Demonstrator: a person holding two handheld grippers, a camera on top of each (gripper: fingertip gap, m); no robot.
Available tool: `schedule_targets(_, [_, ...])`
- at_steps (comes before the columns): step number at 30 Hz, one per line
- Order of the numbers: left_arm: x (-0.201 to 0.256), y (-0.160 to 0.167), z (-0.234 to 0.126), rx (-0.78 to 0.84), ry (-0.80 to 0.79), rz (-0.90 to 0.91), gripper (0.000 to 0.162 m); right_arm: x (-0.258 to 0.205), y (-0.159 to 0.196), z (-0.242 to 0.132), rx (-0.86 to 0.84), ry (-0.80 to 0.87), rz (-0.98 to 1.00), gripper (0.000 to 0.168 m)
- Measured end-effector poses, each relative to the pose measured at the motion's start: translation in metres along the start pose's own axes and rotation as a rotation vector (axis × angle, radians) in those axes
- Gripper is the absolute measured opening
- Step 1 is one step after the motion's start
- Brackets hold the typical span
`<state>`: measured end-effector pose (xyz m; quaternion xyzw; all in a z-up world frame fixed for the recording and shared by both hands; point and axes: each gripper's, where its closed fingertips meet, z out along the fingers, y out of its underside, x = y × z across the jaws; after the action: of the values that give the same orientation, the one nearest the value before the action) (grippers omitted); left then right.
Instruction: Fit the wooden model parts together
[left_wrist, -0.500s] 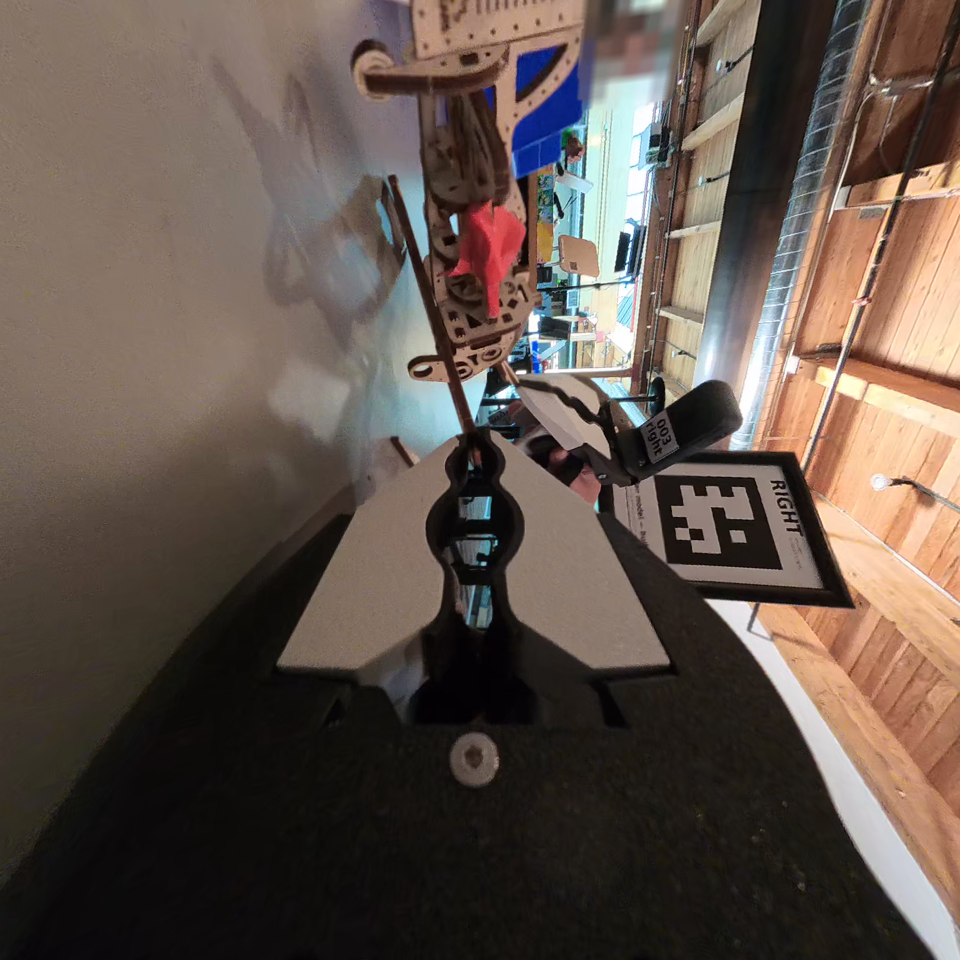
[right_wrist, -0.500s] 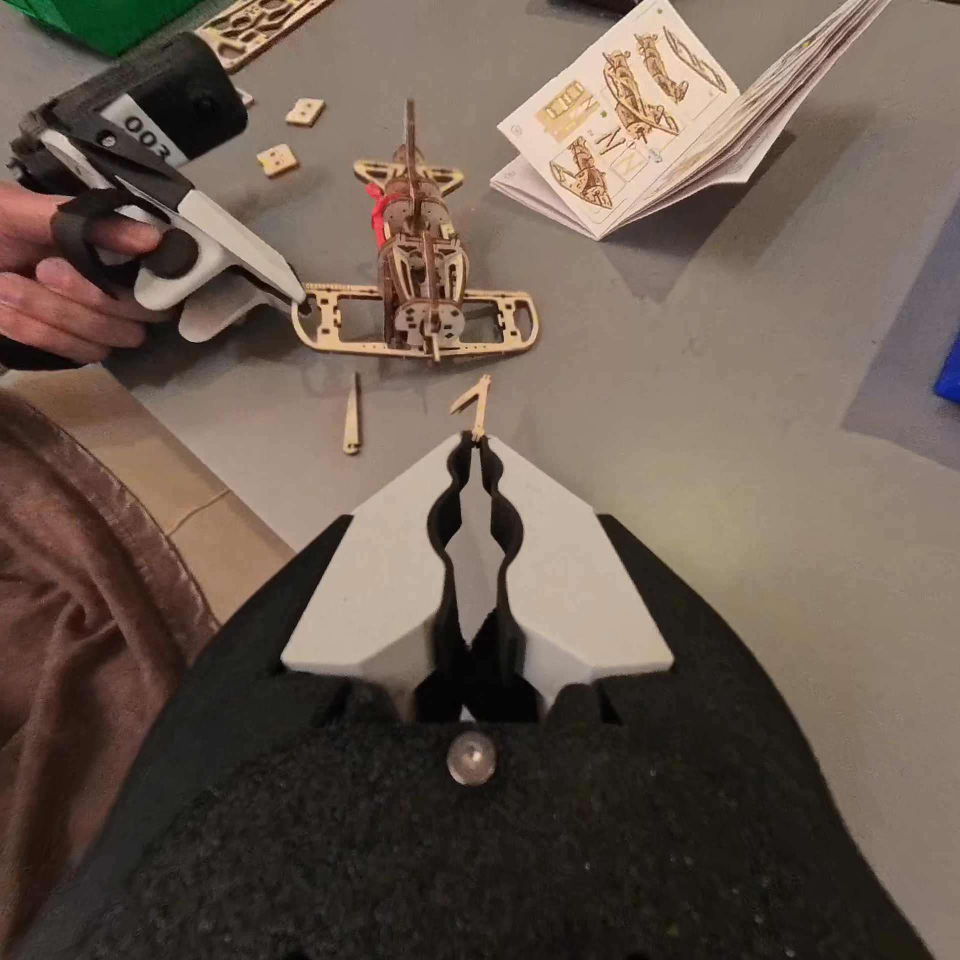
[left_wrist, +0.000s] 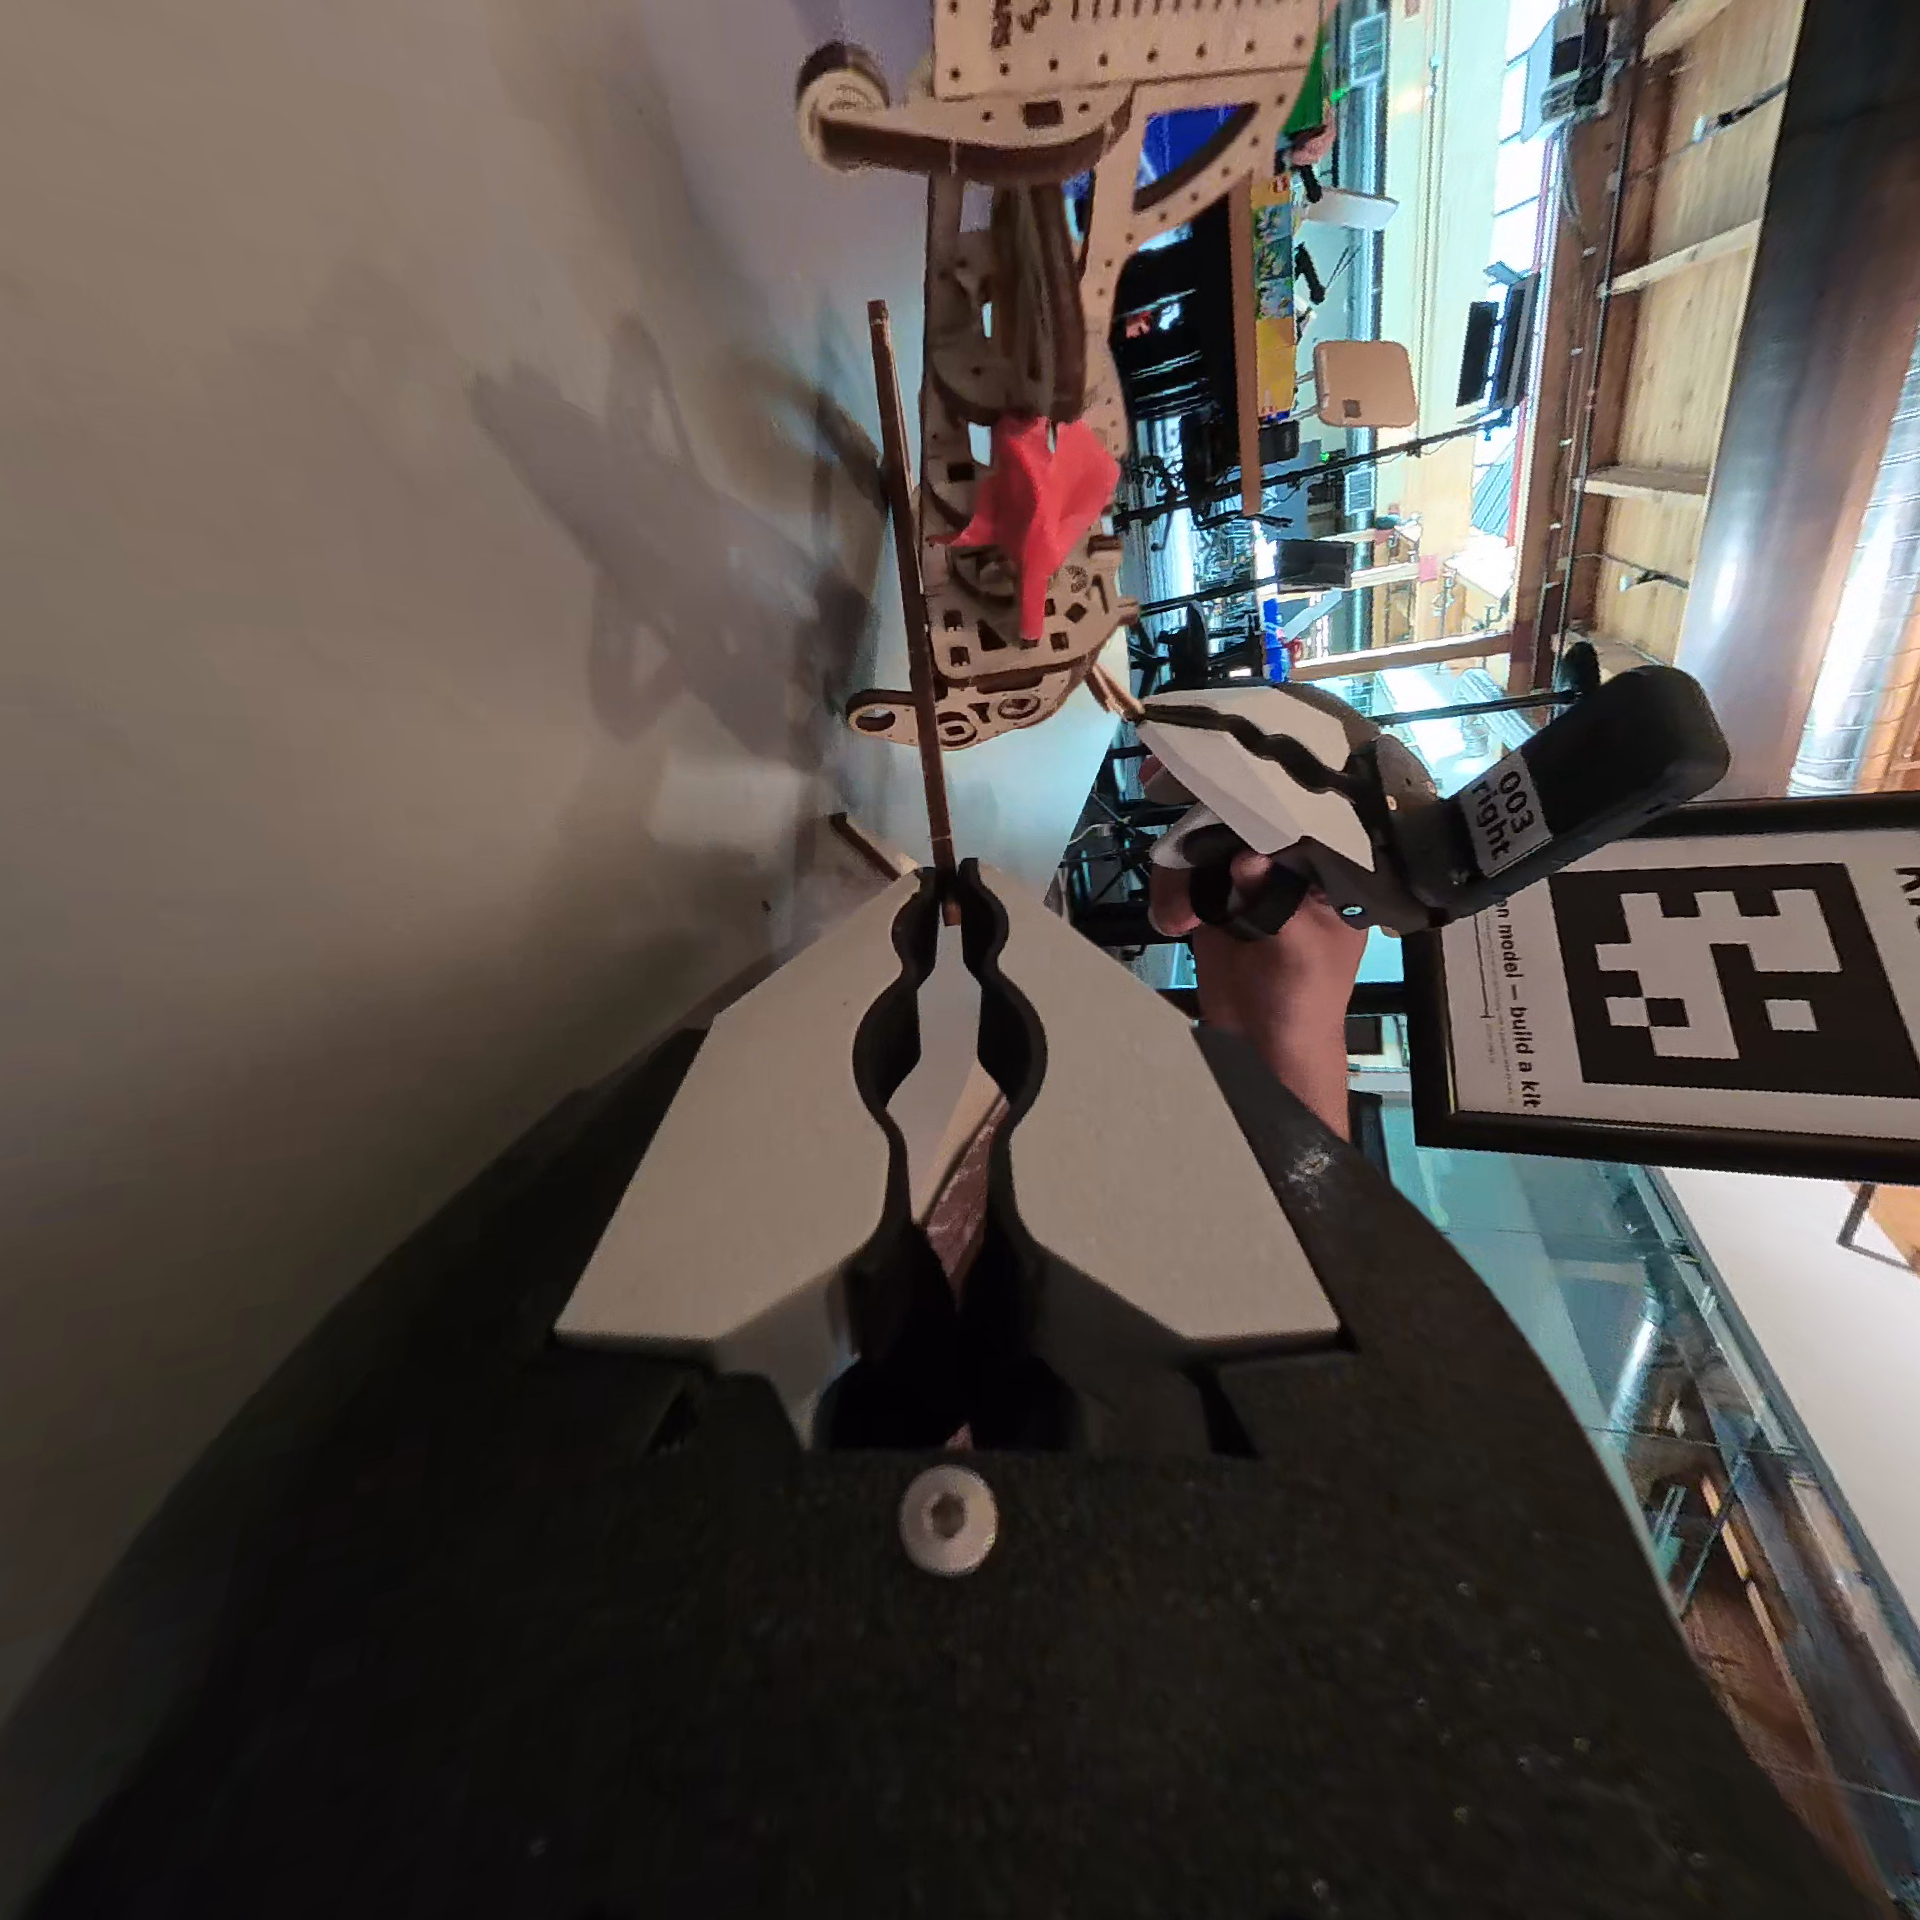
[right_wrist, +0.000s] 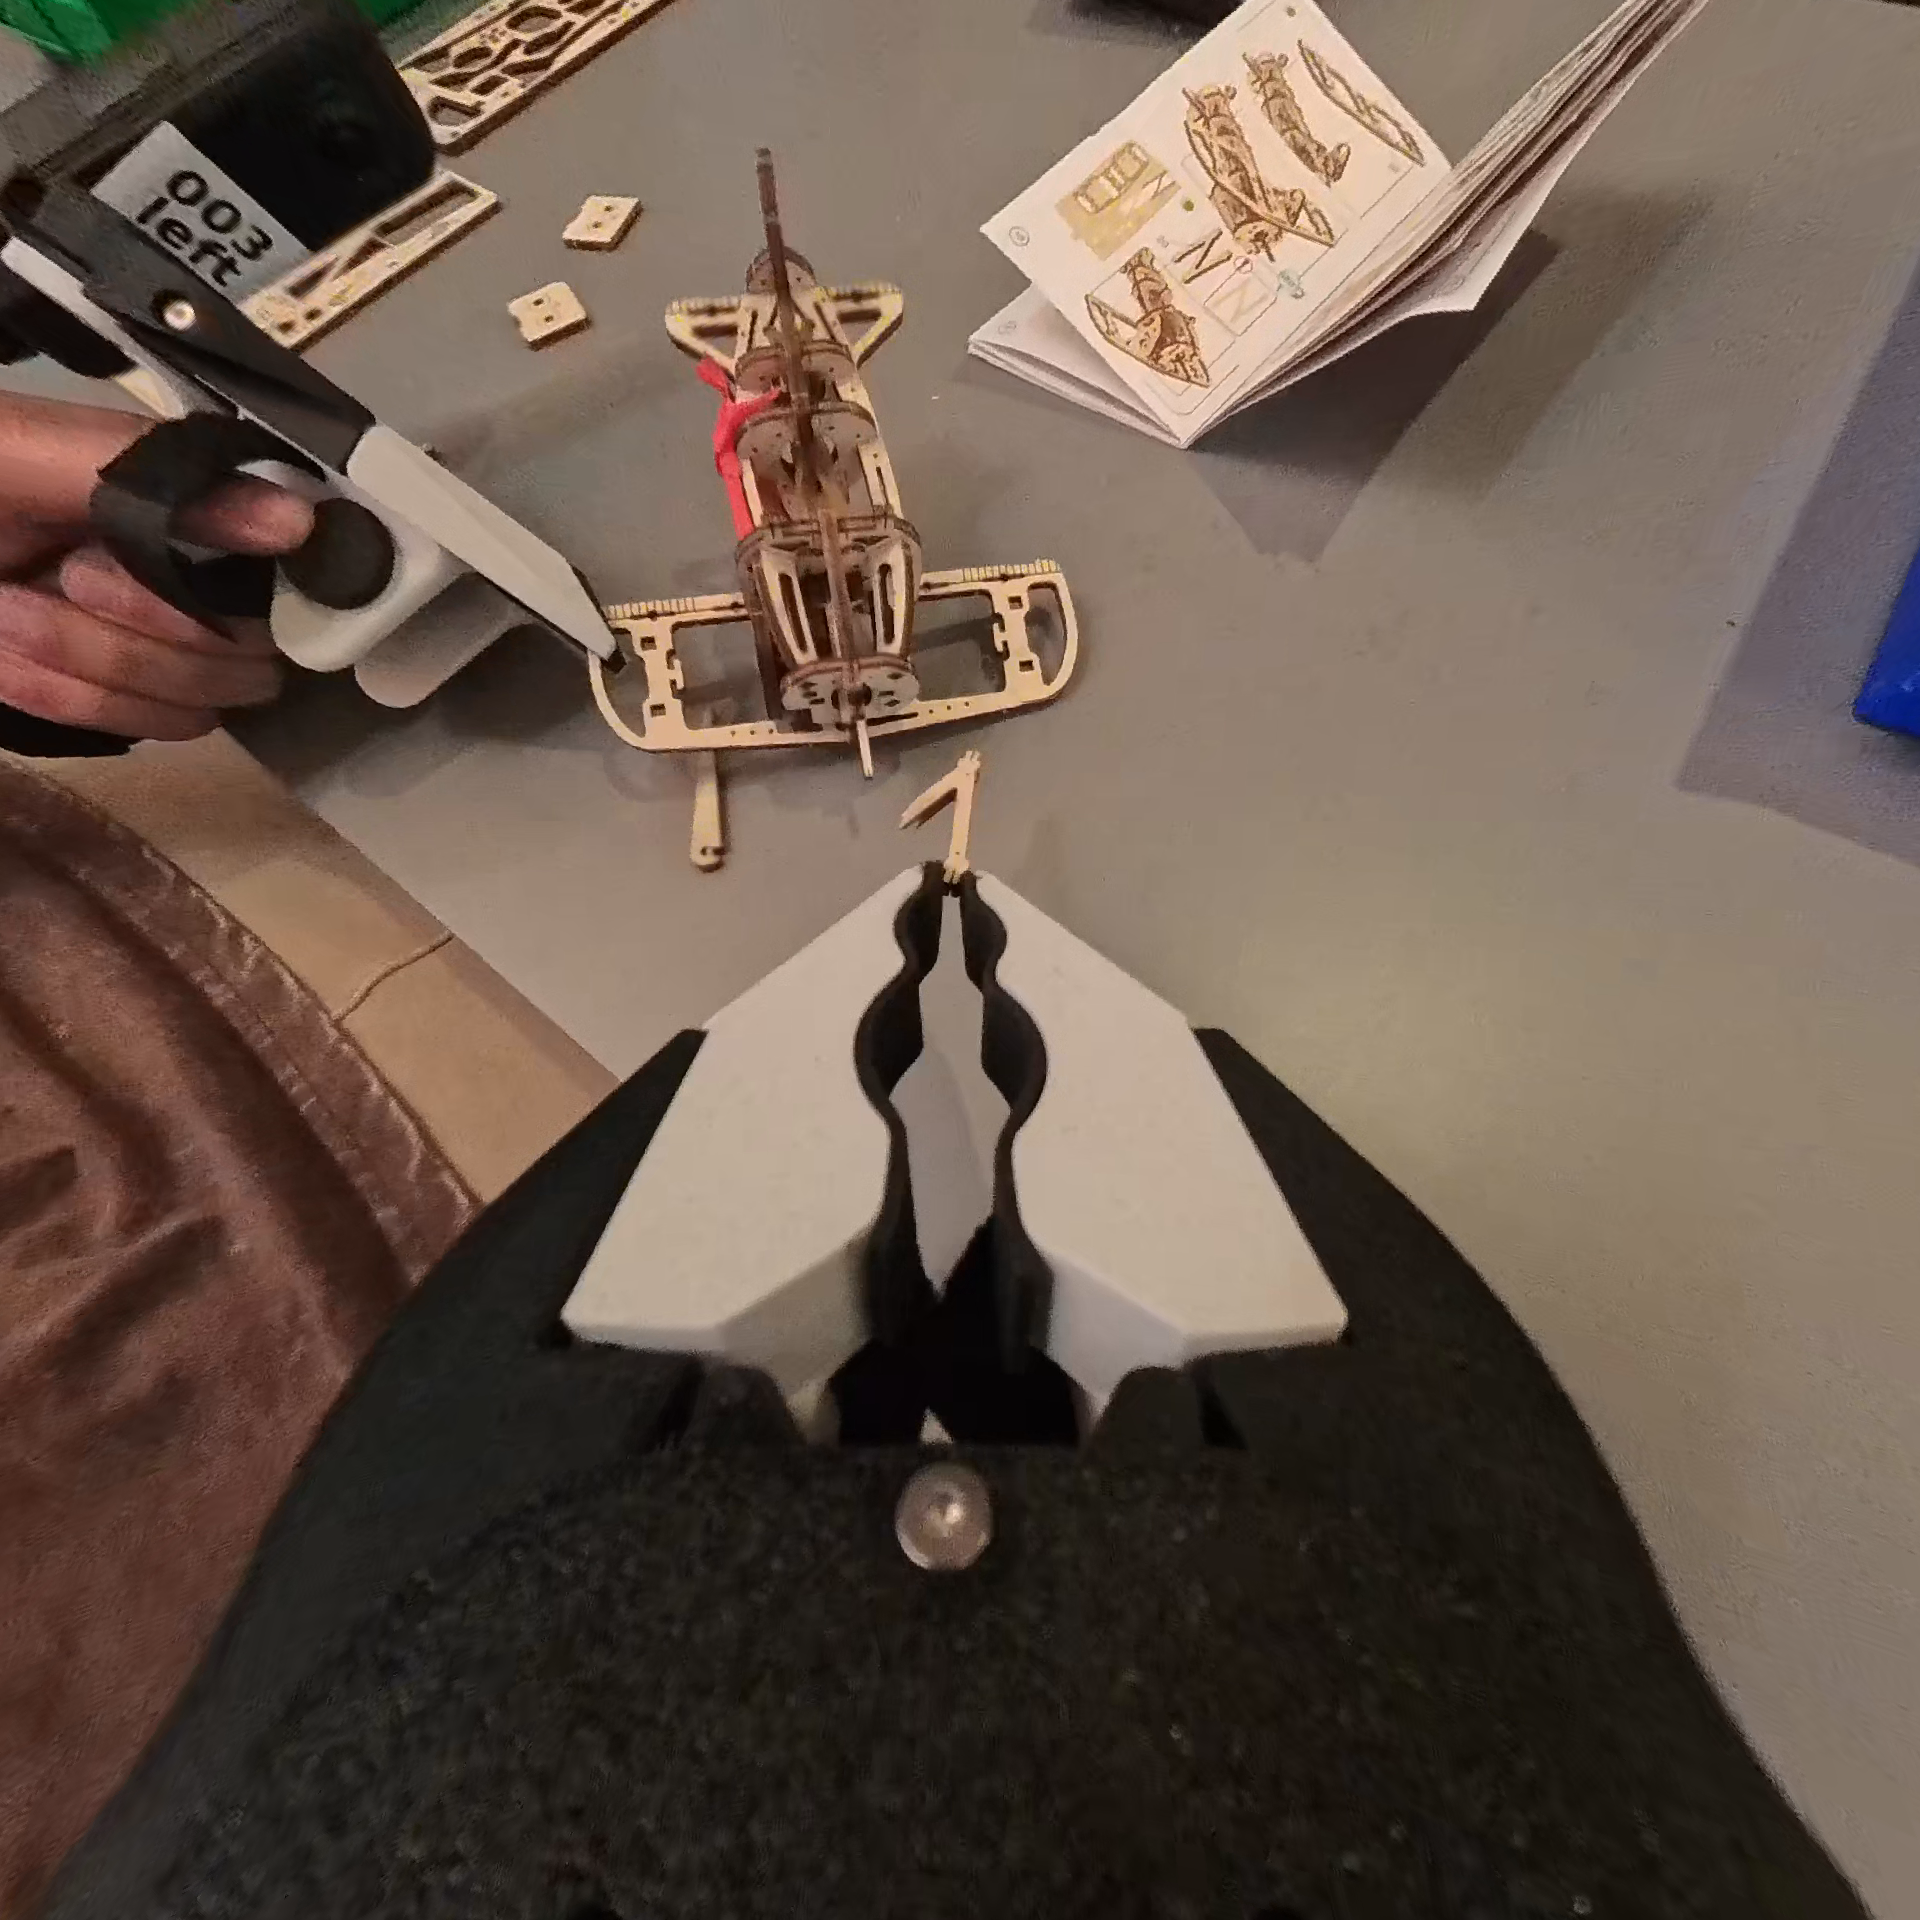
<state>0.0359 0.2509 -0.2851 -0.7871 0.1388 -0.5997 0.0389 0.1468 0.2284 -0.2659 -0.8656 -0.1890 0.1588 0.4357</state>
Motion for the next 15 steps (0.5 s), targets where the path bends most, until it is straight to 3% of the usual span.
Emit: schedule_targets(15, [-0.0043,0.0022,-0.0018,-0.005,-0.071,0.065,0.000,-0.0071,-0.0029,-0.0042,0.030,-0.037,0.033,0.002])
